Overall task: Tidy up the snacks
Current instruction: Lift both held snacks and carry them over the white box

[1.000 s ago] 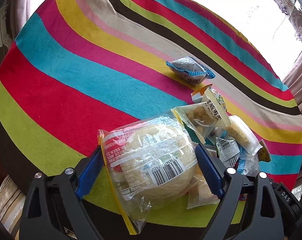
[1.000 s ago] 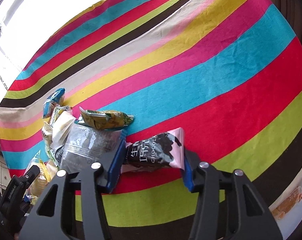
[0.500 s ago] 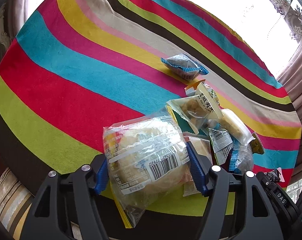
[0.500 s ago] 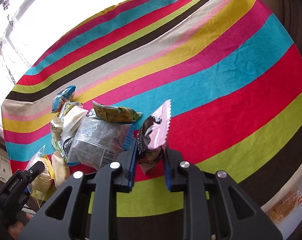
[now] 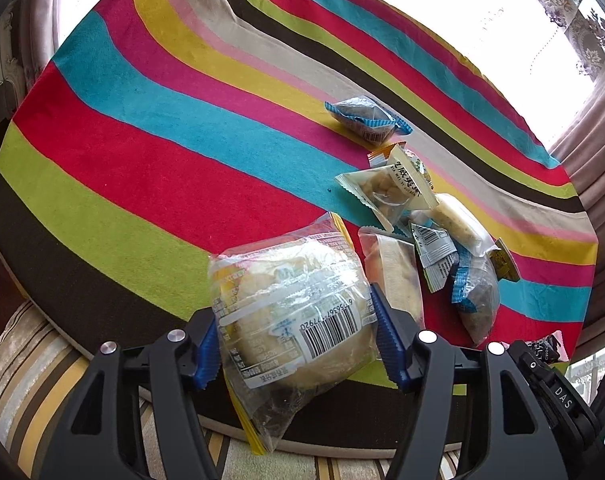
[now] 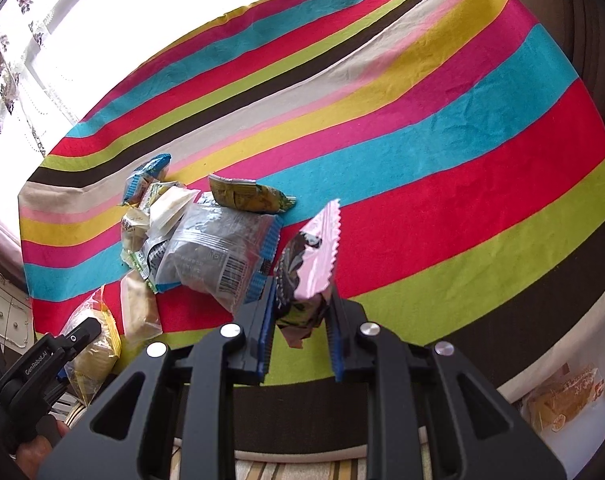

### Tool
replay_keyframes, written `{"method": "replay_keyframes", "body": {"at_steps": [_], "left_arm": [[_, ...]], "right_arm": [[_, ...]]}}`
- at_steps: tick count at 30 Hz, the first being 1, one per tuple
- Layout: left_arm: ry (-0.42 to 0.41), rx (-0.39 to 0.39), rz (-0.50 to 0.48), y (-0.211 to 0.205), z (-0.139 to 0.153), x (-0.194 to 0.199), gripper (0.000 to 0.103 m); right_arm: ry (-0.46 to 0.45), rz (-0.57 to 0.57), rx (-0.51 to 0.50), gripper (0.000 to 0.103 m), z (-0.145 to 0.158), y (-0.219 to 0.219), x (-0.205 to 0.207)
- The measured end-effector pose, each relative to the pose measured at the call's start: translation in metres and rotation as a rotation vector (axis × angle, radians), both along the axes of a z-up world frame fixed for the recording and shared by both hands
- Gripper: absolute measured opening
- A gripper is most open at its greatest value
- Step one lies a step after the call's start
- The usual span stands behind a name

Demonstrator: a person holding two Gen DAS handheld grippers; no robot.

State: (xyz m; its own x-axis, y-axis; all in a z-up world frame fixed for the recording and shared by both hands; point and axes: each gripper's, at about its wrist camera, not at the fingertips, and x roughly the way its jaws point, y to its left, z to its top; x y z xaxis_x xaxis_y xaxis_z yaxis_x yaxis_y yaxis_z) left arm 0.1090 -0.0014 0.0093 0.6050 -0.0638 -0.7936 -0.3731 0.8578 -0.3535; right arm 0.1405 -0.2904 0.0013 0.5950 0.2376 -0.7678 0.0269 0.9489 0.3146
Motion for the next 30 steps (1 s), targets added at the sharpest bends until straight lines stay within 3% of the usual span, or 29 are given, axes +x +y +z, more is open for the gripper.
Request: {"method": "replay_keyframes", "body": {"at_steps": [16,30], "left_arm": [[-0.048,0.069,-0.083,-0.037,0.033,-0.053,0.061],[-0.041,0.071,-0.288,-0.102,0.044,-0.099,0.061]], "right_arm": [[-0.026,0.027,0.014,0.023,0.016,-0.006,-0.048],[-0.003,0.066,0.025,0.023,0.027,-0.024,-0.103]]}}
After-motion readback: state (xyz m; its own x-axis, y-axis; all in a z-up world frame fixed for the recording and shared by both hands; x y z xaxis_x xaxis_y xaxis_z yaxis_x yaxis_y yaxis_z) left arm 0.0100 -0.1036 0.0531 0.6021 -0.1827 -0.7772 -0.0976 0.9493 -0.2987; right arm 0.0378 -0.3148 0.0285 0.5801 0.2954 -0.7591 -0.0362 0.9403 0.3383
